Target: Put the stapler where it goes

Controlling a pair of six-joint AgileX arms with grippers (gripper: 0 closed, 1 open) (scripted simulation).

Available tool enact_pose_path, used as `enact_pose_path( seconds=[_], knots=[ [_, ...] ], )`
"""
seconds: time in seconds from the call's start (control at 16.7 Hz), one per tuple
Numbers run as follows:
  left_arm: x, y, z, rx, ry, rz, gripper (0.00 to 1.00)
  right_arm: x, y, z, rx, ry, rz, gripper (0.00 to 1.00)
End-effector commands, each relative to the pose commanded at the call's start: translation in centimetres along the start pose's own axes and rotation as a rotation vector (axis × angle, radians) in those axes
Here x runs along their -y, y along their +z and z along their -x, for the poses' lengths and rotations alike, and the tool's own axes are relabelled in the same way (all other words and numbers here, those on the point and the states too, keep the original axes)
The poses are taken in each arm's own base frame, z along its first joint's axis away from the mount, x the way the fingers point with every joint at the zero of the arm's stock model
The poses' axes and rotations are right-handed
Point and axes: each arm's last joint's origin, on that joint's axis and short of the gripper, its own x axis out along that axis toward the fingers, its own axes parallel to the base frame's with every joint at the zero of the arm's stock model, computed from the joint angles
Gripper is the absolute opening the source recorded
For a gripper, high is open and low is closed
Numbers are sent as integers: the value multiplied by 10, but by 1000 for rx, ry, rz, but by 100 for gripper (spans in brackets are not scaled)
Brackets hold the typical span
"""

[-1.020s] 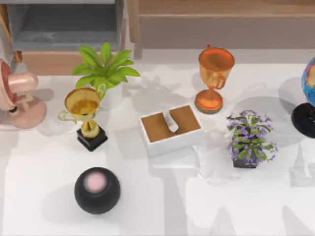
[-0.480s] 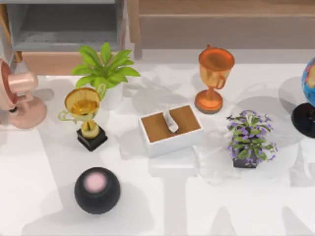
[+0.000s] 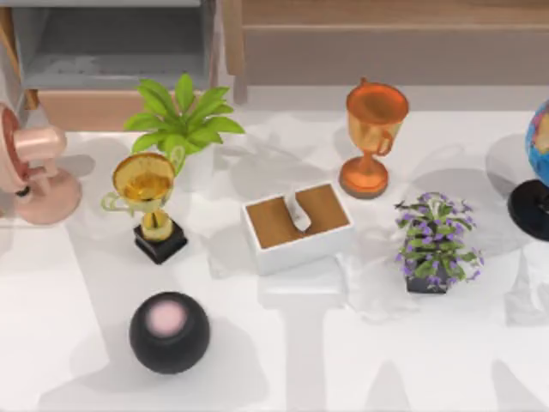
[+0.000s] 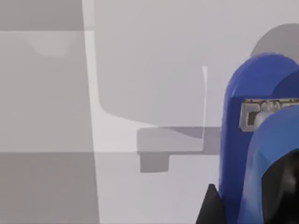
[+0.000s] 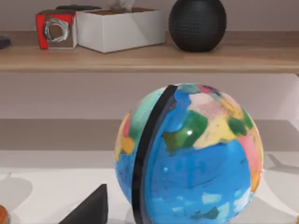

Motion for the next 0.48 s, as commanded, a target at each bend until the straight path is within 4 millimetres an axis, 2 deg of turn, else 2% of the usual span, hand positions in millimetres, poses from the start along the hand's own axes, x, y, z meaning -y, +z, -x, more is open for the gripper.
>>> enact_pose_path(
  seconds=[0.48],
  knots=[
    [1, 0, -9, -5, -1, -2, 0, 0, 0, 0, 0, 0, 0, 100]
  ],
)
